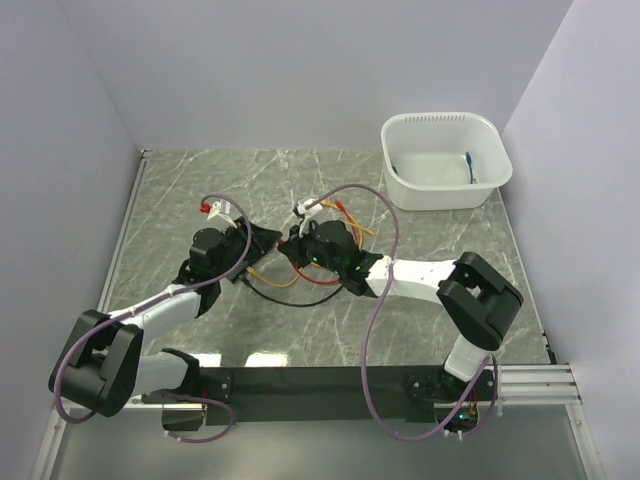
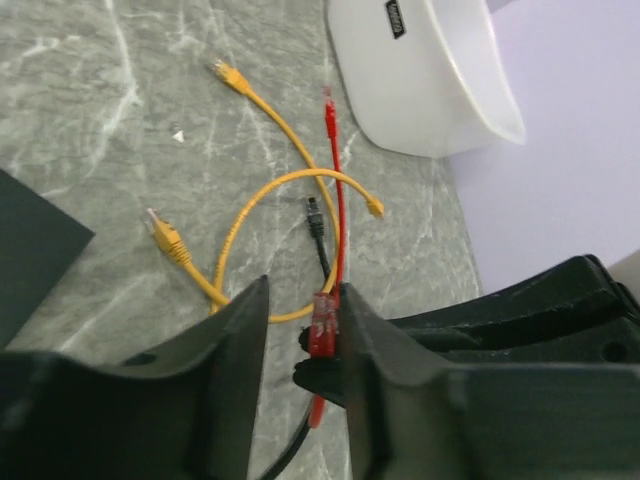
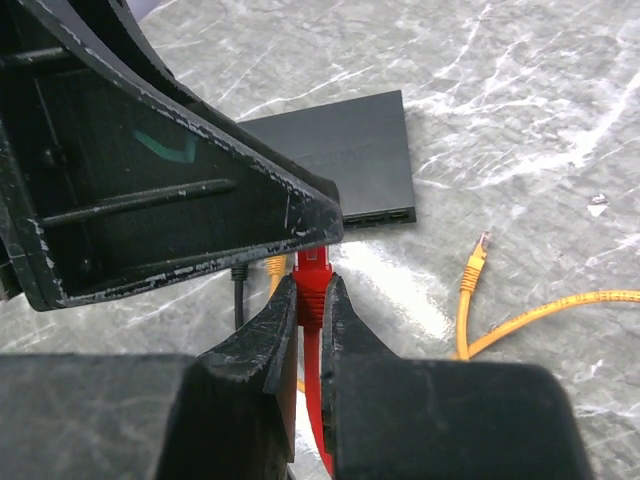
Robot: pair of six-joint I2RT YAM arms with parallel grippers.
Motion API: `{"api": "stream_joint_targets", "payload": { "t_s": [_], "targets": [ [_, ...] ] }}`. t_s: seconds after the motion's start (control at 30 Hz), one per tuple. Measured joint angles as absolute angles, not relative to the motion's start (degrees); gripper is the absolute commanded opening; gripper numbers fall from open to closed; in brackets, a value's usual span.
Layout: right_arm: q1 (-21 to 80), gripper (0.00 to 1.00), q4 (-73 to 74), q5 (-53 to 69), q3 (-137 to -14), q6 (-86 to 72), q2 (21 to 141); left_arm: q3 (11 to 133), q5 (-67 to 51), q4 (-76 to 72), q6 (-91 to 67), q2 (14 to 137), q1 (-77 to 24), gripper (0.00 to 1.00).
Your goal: Insert the plug into the switch port
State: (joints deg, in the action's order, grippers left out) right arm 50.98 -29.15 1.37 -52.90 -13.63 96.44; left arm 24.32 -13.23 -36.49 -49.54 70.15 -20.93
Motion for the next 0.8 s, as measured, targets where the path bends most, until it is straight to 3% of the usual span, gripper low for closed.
{"api": "stream_joint_targets", "payload": {
  "t_s": [0.13, 0.53, 0.8],
  "targets": [
    [50.7, 0.0, -29.1, 1.1, -52.9, -13.6, 96.4, 25.7, -10.2, -32.9, -48.8, 69.9, -20.9, 0.48],
    [50.7, 0.0, -25.8, 1.0, -56.1, -13.0, 99.9, 29.2, -8.3, -29.0, -50.4, 74.1, -9.4, 0.41],
    [50.7, 0.0, -18.4, 0.8, -65.3, -13.1, 108.1, 32.9, -9.3, -28.1, -50.3, 79.0, -3.2, 0.39]
  ]
}}
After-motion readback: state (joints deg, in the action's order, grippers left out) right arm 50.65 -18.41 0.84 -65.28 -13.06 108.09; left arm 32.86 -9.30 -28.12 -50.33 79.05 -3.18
